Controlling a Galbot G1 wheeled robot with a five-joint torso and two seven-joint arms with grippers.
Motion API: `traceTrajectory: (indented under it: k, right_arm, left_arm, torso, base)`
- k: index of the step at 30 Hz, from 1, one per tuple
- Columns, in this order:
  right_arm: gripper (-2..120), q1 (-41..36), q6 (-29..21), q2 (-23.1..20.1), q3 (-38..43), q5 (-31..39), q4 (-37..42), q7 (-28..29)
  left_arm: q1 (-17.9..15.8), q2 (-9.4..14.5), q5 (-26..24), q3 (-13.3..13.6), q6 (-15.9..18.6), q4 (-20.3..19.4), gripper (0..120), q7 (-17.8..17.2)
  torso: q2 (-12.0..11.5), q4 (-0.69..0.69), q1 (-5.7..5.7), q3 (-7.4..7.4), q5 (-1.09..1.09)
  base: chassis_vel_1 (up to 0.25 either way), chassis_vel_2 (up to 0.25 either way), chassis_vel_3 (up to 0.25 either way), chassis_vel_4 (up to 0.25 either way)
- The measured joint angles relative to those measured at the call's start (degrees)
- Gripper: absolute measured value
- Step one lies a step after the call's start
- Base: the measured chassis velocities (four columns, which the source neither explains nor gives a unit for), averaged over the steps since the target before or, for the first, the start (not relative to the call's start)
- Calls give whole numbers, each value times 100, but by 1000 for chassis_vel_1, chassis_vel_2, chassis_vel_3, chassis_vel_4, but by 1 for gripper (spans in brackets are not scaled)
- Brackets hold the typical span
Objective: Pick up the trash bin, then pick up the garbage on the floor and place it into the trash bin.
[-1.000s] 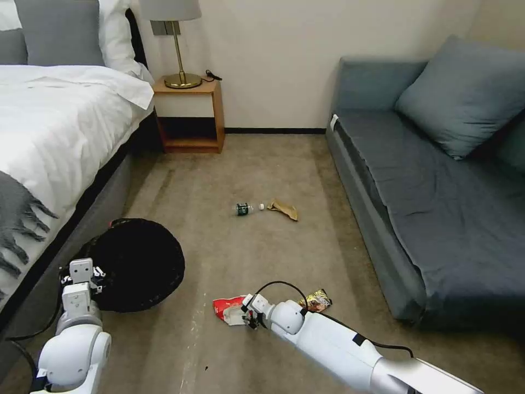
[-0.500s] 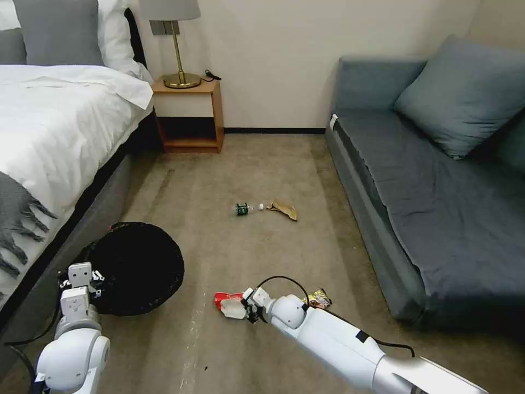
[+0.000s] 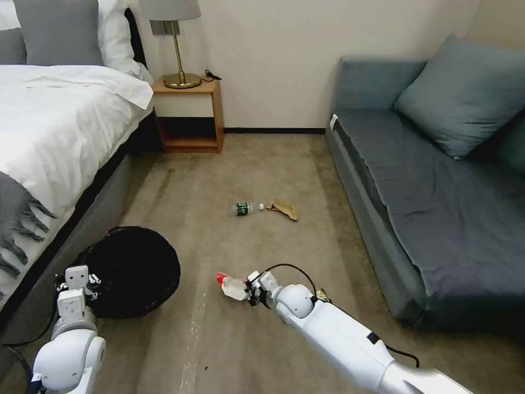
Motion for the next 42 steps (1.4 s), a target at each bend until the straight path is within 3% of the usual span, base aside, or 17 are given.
traceTrajectory:
  k: [15,19,25,30,36,42]
  right_arm:
    - [0,-151,71,-127,878,868,1445,212]
    - [0,5,302,-8,849,2532,2103,418]
    - [0,381,267,315,396,3395,2236,575]
    - [0,702,128,706,-51,3802,1795,801]
    - [0,701,49,976,-273,3854,1452,852]
    - [0,450,132,964,-469,3240,1231,762]
  left_arm:
    - [-116,65,-61,130,46,-62,0,13]
    - [-130,128,-297,208,193,-239,0,2]
    - [-222,102,-262,320,213,-207,0,-5]
    - [-245,-8,-253,483,216,-201,0,-14]
    - [-254,-21,-343,513,252,-258,0,-21]
    - [-289,-21,-402,497,297,-349,0,-27]
  torso:
    - [0,0,0,0,0]
    - [0,0,0,0,0]
    - [0,1,0,-1,-1]
    - [0,1,0,-1,-3]
    - [0,2,0,0,-1]
    - [0,0,0,0,0]
  base:
    - [0,0,0,0]
    - [0,0,0,0]
    - [0,0,0,0]
    - [0,0,0,0]
    - [0,0,0,0]
    - [0,0,0,0]
